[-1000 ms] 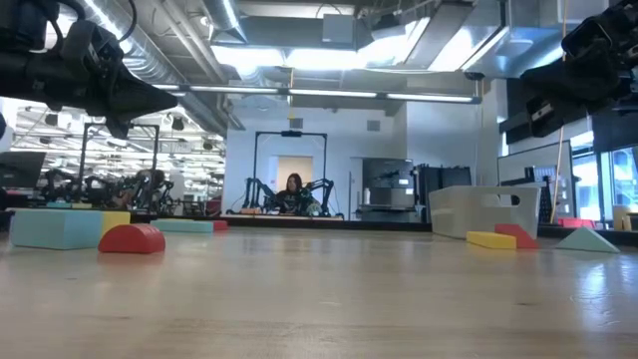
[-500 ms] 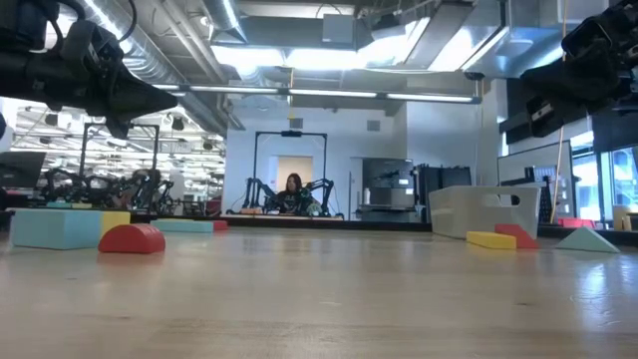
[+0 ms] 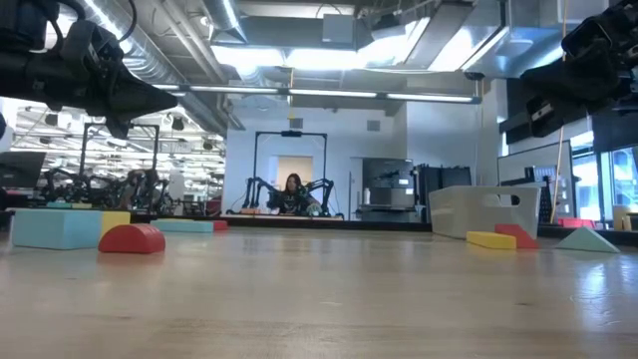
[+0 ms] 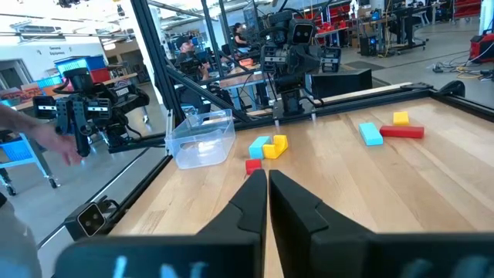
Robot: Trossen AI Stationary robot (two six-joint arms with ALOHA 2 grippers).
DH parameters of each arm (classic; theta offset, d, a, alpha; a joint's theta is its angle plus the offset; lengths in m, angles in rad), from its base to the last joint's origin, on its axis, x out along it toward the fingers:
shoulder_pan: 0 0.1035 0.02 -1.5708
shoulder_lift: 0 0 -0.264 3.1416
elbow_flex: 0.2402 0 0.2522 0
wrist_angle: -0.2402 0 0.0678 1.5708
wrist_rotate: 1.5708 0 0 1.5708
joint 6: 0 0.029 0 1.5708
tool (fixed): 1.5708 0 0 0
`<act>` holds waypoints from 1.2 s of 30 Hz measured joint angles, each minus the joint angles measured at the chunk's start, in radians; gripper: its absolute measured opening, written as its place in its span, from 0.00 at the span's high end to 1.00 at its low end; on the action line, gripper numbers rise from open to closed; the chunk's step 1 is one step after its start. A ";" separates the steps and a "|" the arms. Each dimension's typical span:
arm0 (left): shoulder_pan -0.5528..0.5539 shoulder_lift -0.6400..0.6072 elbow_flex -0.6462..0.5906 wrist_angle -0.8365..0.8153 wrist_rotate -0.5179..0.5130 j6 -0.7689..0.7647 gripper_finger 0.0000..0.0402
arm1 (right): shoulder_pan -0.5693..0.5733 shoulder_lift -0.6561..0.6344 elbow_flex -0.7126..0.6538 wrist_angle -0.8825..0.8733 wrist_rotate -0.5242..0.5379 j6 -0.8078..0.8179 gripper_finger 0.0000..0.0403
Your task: Sort & place blocks by color
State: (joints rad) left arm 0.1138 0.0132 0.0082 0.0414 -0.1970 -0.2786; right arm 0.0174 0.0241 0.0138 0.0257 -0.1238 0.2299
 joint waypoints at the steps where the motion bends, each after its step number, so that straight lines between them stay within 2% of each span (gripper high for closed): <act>1: 0.000 0.000 0.000 0.000 0.000 0.000 1.00 | 0.000 0.000 0.000 0.000 0.000 -0.001 0.95; 12: 0.000 0.000 0.000 0.033 -0.004 -0.004 1.00 | 0.000 0.000 0.000 0.000 0.000 -0.001 0.95; 20: 0.000 0.000 0.000 0.391 -0.004 -0.195 1.00 | 0.000 0.000 0.000 0.000 0.000 0.000 0.95; 24: 0.000 0.000 0.000 0.553 -0.039 -0.209 1.00 | 0.000 0.000 0.000 0.000 0.000 0.000 0.95; 28: 0.000 0.000 0.002 0.642 -0.175 -0.215 1.00 | 0.000 0.000 0.000 0.000 0.000 -0.001 0.95; 31: 0.000 0.020 0.045 0.529 -0.207 -0.300 0.98 | 0.000 0.000 0.000 0.000 0.000 0.000 0.95; 36: 0.000 0.145 0.268 0.084 -0.136 -0.341 0.84 | 0.000 0.000 0.000 0.000 0.000 0.000 0.95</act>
State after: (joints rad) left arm 0.1139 0.1581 0.2759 0.1258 -0.3331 -0.6194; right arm 0.0170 0.0238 0.0136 0.0257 -0.1238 0.2302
